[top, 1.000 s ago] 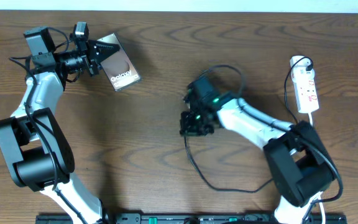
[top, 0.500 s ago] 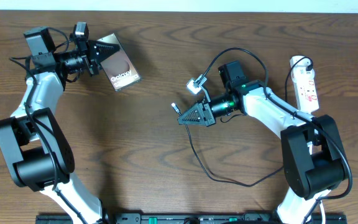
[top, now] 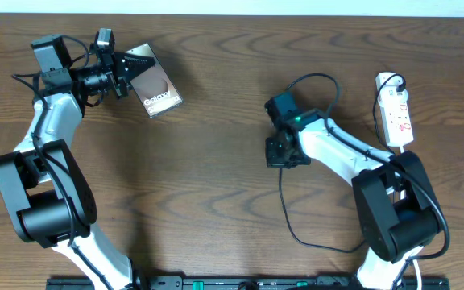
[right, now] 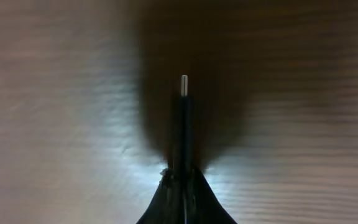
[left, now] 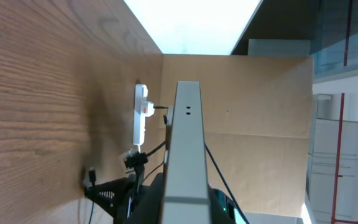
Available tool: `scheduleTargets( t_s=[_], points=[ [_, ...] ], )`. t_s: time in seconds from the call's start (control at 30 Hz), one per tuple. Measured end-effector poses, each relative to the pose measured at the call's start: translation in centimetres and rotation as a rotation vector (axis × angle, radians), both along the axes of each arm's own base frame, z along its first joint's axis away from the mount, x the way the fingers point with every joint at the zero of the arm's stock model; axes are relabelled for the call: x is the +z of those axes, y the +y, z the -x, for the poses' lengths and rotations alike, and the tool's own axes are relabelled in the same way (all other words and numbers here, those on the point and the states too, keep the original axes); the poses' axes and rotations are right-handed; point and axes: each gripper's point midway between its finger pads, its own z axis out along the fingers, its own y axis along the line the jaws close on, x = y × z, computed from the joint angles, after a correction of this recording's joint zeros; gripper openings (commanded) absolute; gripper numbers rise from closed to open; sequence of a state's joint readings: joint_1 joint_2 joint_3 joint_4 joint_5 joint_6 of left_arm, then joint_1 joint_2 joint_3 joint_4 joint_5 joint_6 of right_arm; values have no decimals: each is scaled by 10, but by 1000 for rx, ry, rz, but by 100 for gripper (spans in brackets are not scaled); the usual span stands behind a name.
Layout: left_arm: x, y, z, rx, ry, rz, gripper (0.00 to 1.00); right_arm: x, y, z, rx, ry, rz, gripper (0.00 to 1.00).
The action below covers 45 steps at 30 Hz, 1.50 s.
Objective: Plug charger to phone and switch on socket
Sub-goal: 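Carry the plug with the right gripper toward the phone in the left gripper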
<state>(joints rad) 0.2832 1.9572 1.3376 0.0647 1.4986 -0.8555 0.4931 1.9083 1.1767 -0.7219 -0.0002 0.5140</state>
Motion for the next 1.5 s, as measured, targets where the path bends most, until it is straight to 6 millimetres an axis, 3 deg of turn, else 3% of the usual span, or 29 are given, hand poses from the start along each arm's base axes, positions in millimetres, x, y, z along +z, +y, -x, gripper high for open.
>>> scheduleTargets(
  t_s=[0.03,0.07,0.1,0.17,0.27,0.33,0.47,0.63,0.73,0.8,1.07,1.17,1.23,1.27,1.37,1.5],
  points=[
    [0,0,0,2,0,-1,7,0,-2,-1,-12,-13,24,13],
    [0,0,0,3,1,-2,7,0,-2,-1,-17,-22,39,36],
    [0,0,-1,4,1,-3,7,0,-3,-2,-31,-34,57,43],
    [0,0,-1,4,1,-3,7,1,-3,-2,-43,-46,74,52],
    [0,0,-1,4,1,-3,7,1,-5,-4,-67,-57,87,53],
    [0,0,-1,4,1,-3,7,2,-6,-6,-74,-67,88,52],
    [-1,0,-1,4,1,-3,7,2,-3,-11,-102,-89,72,34],
    [0,0,-1,4,1,-3,7,3,6,-15,-136,-97,21,26],
    [0,0,-1,4,1,-3,7,3,9,-14,-151,-87,3,16],
    [0,0,-1,4,1,-3,7,3,10,-13,-154,-82,-4,1],
    [0,0,-1,4,1,-3,7,5,17,-23,-155,-116,-40,1],
    [0,0,-1,4,1,-3,7,10,36,-31,-84,-135,-136,1],
    [0,0,-1,4,0,-3,7,22,74,-32,85,-131,-339,1],
    [-1,0,-1,4,-1,-4,7,26,84,-29,144,-126,-394,1],
    [0,0,-1,2,-14,-9,8,73,141,2,518,-105,-819,1],
    [0,0,-1,2,-16,-10,7,108,158,32,731,-99,-1069,1]
  ],
)
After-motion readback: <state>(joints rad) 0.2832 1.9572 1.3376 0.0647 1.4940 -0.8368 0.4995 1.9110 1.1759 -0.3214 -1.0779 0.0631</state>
